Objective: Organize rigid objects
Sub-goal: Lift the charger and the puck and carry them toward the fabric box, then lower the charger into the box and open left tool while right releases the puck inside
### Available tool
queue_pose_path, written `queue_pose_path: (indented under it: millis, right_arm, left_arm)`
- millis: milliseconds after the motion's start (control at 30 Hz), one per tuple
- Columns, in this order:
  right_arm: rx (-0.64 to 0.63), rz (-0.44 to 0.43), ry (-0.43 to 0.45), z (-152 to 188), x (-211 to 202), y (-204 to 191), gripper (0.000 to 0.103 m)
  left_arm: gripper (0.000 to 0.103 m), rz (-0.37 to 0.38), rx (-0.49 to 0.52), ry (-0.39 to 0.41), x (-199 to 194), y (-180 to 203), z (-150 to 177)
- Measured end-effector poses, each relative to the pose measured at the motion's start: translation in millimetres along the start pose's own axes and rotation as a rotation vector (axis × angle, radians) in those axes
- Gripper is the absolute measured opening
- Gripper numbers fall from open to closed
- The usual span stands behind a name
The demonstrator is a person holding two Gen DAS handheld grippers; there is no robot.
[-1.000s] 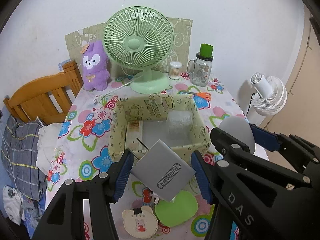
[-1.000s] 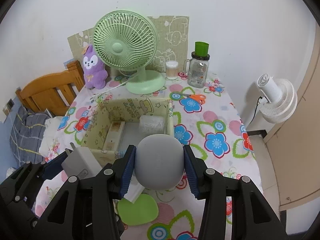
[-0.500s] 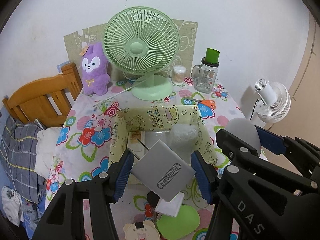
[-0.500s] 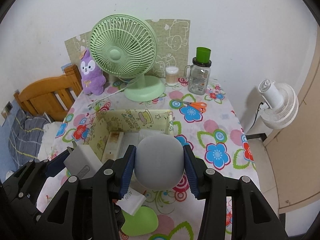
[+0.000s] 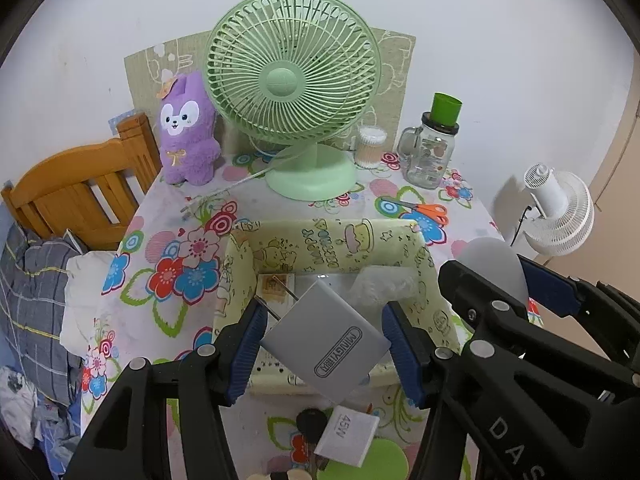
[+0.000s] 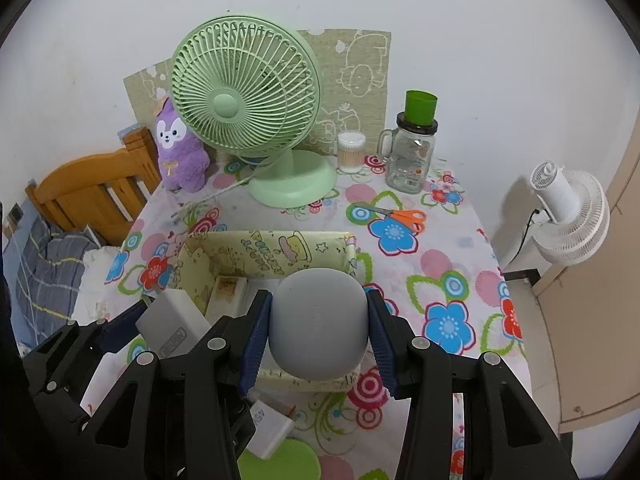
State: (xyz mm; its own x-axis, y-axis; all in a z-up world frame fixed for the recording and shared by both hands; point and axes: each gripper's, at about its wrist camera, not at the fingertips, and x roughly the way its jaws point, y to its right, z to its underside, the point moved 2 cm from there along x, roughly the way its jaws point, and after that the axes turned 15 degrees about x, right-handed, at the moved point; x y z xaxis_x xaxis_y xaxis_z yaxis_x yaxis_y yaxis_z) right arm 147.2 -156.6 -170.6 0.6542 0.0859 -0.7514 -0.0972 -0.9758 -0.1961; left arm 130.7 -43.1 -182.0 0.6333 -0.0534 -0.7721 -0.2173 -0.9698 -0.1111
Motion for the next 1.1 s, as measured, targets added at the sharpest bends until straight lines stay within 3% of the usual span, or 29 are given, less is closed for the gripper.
queue_pose_path:
  millis: [400, 1100]
  right_arm:
    - [-0.009, 0.002, -0.008, -19, 38, -7, 0.050]
    - [0.025, 0.012, -0.083, -35, 117, 0, 0.050]
  left_arm:
    - [0.061, -0.006, -0.036, -0.020, 35, -15, -15]
    - [0.061, 0.002, -0.105, -0.126, 117, -24, -25]
